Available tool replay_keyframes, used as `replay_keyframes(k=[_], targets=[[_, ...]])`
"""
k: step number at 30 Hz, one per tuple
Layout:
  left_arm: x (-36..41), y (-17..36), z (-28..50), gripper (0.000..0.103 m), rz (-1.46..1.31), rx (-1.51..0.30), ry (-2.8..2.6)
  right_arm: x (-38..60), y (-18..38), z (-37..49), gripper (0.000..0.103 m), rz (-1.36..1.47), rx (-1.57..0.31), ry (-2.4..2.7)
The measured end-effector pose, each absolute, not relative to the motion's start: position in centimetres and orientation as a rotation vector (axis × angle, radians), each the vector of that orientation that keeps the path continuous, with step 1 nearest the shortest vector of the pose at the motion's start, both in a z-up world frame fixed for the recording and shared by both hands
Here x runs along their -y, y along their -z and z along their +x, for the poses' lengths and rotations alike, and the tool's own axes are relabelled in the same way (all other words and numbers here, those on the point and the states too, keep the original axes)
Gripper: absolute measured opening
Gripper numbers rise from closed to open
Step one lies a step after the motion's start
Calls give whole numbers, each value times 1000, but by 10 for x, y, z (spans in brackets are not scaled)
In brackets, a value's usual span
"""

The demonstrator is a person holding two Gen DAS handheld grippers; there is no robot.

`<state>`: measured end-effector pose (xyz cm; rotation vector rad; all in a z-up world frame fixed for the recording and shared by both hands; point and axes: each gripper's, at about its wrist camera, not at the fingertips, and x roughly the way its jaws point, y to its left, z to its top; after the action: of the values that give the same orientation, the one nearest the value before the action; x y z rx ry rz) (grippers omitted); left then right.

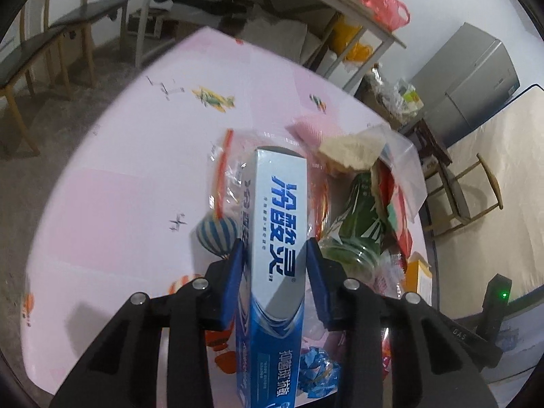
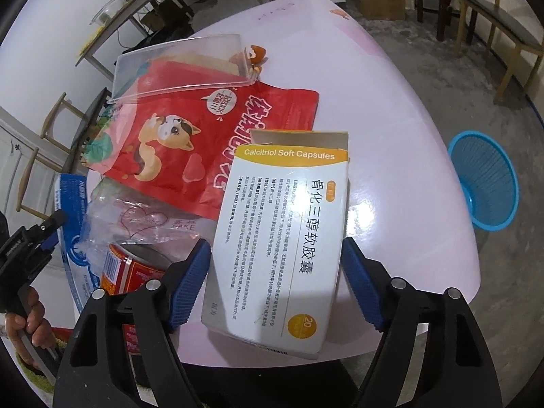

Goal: Collect trash
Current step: 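Carry both boxes over the blue wastebasket and open both tools to drop them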

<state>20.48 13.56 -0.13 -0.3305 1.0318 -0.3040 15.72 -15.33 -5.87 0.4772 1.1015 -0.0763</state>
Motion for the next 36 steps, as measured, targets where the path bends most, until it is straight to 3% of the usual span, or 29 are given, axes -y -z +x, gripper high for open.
replay_keyframes(k=[11,19,28,36], targets=[[-167,-63,171,35,-335,-783,246,178,42,138,69,550,-997,51],[-118,-125,155,35,-310,-660,429,216,21,96,69,650,-864,35],[68,-157,168,35,-189,-710,854,316,19,22,69,794,-705,254],[302,-74,195,35,89,-1040,1039,424,89,-7,69,1036,-704,402]])
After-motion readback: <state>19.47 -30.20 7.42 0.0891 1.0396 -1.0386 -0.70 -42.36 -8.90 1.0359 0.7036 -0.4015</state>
